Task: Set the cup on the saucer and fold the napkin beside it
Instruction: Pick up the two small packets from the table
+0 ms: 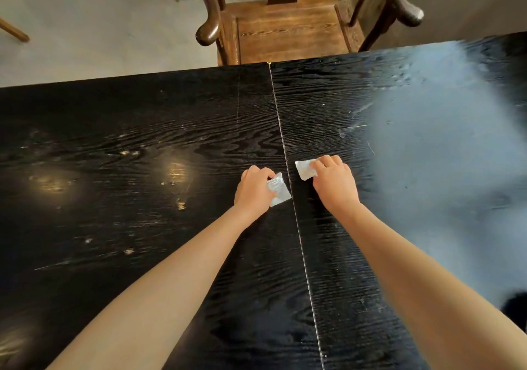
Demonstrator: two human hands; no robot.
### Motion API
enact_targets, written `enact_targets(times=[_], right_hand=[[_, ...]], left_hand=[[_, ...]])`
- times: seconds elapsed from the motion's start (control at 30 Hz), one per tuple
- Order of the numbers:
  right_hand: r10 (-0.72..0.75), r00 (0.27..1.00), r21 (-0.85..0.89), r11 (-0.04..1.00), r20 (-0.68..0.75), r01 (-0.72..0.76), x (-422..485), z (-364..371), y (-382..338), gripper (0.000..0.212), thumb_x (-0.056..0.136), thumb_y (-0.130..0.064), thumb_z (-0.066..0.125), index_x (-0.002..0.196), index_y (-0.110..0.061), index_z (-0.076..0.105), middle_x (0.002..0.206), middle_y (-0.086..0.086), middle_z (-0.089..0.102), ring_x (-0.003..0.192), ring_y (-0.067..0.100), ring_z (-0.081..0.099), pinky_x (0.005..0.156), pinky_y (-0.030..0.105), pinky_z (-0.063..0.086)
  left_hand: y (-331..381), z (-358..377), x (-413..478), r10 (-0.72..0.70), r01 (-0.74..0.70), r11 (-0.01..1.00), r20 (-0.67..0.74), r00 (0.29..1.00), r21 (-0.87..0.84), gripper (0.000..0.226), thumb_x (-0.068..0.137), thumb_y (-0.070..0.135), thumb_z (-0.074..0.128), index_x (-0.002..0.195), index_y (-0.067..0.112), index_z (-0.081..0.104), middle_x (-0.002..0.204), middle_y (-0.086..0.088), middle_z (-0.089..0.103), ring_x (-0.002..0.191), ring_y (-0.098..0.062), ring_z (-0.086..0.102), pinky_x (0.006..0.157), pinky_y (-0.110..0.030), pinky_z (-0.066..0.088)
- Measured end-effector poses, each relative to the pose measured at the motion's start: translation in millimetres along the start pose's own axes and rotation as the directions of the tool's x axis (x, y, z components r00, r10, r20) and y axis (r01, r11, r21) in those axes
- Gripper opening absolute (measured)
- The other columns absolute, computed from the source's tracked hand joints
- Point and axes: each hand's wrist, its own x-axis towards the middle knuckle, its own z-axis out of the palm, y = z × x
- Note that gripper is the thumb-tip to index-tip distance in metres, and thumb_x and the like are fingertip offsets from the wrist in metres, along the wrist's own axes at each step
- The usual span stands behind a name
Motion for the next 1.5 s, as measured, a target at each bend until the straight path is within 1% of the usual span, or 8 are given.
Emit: enact_targets(times=[0.23, 0.5, 0.9, 1.07, 1.17, 1.27, 1.4, 1.5], right_hand=[[-0.004, 0.992, 0.055, 0.998, -0.125, 0.011, -18.4, 10.7, -6.0, 0.022, 0.078, -0.002, 0.054, 0.098, -0.004, 0.065, 0.096, 0.010, 0.065, 0.089, 0.030, 0.055, 0.073, 0.038, 0.047], [0.083, 0.953, 0.289, 0.957, -0.292, 0.005, -47.5, -0.9, -17.8, 0.014, 0.086, -0.010, 0.058, 0.094, -0.009, 0.070, 0.083, 0.004, 0.071, 0.075, 0.025, 0.058, 0.062, 0.033, 0.049], [-0.045, 0.918, 0.091, 0.992, -0.394, 0.088, -81.5, -25.0, -65.7, 0.007, 0.078, -0.013, 0.069, 0.082, -0.016, 0.064, 0.070, -0.001, 0.056, 0.064, 0.019, 0.052, 0.057, 0.030, 0.039], [0.031, 0.935, 0.370, 0.923, -0.353, 0.108, -94.4, -34.8, -64.7, 0.013, 0.087, -0.012, 0.059, 0.100, -0.012, 0.062, 0.086, 0.002, 0.056, 0.078, 0.019, 0.052, 0.064, 0.030, 0.047], [0.382, 0.912, 0.763, 0.631, -0.152, -0.138, -101.1, -48.8, -57.9, 0.027, 0.087, -0.023, 0.061, 0.111, -0.014, 0.053, 0.102, -0.003, 0.048, 0.083, 0.013, 0.053, 0.068, 0.022, 0.048], [0.395, 0.908, 0.904, 0.322, 0.140, -0.280, -103.4, -61.2, -45.0, 0.027, 0.086, -0.029, 0.061, 0.111, -0.020, 0.056, 0.100, -0.002, 0.061, 0.084, 0.014, 0.061, 0.069, 0.026, 0.051], [0.399, 0.912, 0.918, 0.317, 0.100, -0.240, -118.8, -73.3, -26.2, 0.009, 0.085, -0.017, 0.061, 0.090, -0.023, 0.066, 0.071, -0.009, 0.061, 0.060, 0.006, 0.053, 0.059, 0.024, 0.044], [0.415, 0.908, 0.946, 0.267, 0.061, -0.185, -134.2, -84.4, -7.7, 0.020, 0.084, -0.006, 0.061, 0.080, -0.024, 0.067, 0.069, -0.004, 0.064, 0.055, 0.004, 0.056, 0.057, 0.022, 0.048]], left_hand=[[-2.1, -5.5, -0.5, -0.128, 0.133, 0.934, 0.036, 0.991, -0.331, 0.039, 0.082, 0.005, 0.065, 0.119, 0.013, 0.058, 0.117, -0.005, 0.058, 0.106, -0.018, 0.056, 0.085, -0.027, 0.046], [-2.5, -10.8, -18.0, -0.193, 0.297, 0.678, 0.227, 0.955, -0.672, 0.042, 0.081, -0.001, 0.065, 0.120, 0.013, 0.056, 0.119, -0.010, 0.061, 0.108, -0.019, 0.060, 0.086, -0.035, 0.055], [21.6, -24.2, -52.0, -0.038, 0.356, 0.149, 0.355, 0.934, -0.922, 0.024, 0.093, 0.014, 0.049, 0.111, 0.007, 0.064, 0.105, -0.011, 0.071, 0.094, -0.021, 0.068, 0.086, -0.035, 0.055], [23.8, -25.6, -60.4, -0.028, 0.285, 0.236, 0.287, 0.958, -0.929, 0.027, 0.095, 0.009, 0.050, 0.121, 0.004, 0.052, 0.115, -0.016, 0.065, 0.103, -0.025, 0.066, 0.086, -0.035, 0.055], [30.3, -29.8, -63.2, 0.004, 0.254, 0.276, 0.265, 0.964, -0.927, 0.022, 0.094, 0.003, 0.048, 0.115, 0.009, 0.055, 0.114, -0.016, 0.065, 0.102, -0.024, 0.067, 0.083, -0.033, 0.056], [40.3, -31.8, -68.1, 0.079, 0.221, 0.326, 0.260, 0.962, -0.919, 0.022, 0.094, 0.006, 0.050, 0.113, 0.014, 0.057, 0.112, -0.012, 0.067, 0.103, -0.022, 0.067, 0.085, -0.031, 0.055], [55.2, -27.1, -78.3, 0.128, 0.181, 0.436, 0.260, 0.957, -0.882, 0.026, 0.092, 0.009, 0.054, 0.117, 0.012, 0.060, 0.112, -0.007, 0.069, 0.108, -0.021, 0.064, 0.096, -0.037, 0.050], [69.3, -23.7, -89.2, 0.187, 0.232, 0.375, 0.319, 0.929, -0.898, 0.022, 0.093, 0.011, 0.052, 0.109, 0.015, 0.065, 0.113, -0.006, 0.067, 0.110, -0.021, 0.061, 0.094, -0.040, 0.051]])
